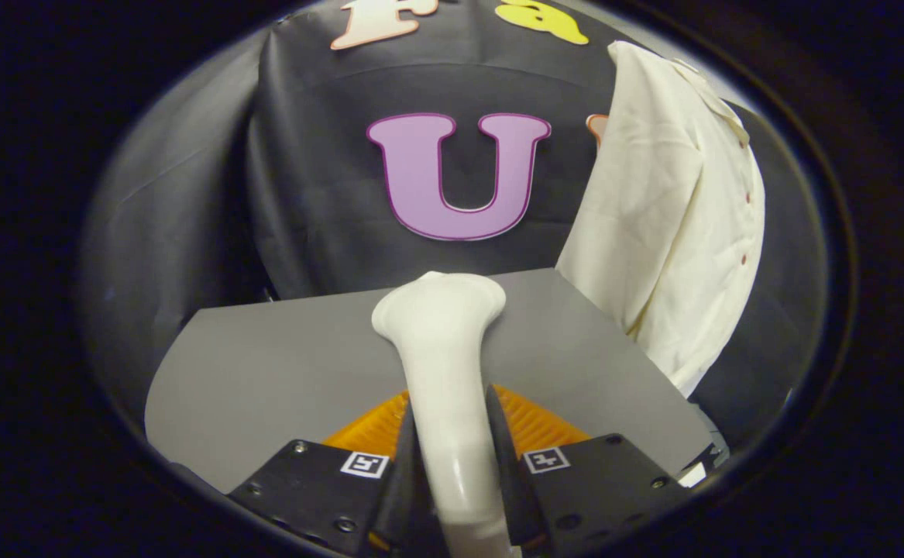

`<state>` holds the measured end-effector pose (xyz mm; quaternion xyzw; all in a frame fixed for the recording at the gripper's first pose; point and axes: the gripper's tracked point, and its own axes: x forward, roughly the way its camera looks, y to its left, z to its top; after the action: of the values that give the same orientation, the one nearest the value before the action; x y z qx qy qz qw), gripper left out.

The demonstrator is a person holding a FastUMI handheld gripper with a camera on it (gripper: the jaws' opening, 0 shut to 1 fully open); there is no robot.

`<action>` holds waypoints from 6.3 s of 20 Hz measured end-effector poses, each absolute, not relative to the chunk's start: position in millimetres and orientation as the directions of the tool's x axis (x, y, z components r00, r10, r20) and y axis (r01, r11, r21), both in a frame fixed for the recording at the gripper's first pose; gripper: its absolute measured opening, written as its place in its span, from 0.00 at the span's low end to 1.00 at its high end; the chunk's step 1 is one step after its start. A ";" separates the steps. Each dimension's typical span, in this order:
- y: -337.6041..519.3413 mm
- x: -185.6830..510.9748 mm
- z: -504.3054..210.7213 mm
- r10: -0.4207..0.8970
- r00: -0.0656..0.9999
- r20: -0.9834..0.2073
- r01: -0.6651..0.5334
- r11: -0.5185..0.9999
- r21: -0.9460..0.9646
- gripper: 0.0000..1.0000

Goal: Iron the clothes twice with a garment steamer, once on the left side and once on the right side.

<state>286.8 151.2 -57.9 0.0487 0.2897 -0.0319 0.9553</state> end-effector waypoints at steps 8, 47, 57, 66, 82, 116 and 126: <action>155.1 276.4 1.4 0.004 0.969 -0.247 0.022 0.994 0.103 0.45; -86.0 315.5 32.5 -0.079 0.994 -0.072 0.088 0.987 0.137 0.36; -89.1 301.8 -24.7 -0.083 0.986 -0.143 0.106 0.981 0.163 0.36; -92.5 284.9 -66.5 -0.074 0.991 -0.115 0.099 0.968 0.232 0.36; -100.5 251.9 -161.9 -0.061 0.971 -0.229 0.114 0.968 0.224 0.36; -129.7 128.2 -125.2 -0.201 0.976 -0.080 0.210 0.970 0.125 0.36; -236.6 172.1 27.4 -0.298 0.955 -0.015 0.298 0.951 0.089 0.36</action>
<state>172.1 -236.6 27.4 0.0452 0.0008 -0.1507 0.9875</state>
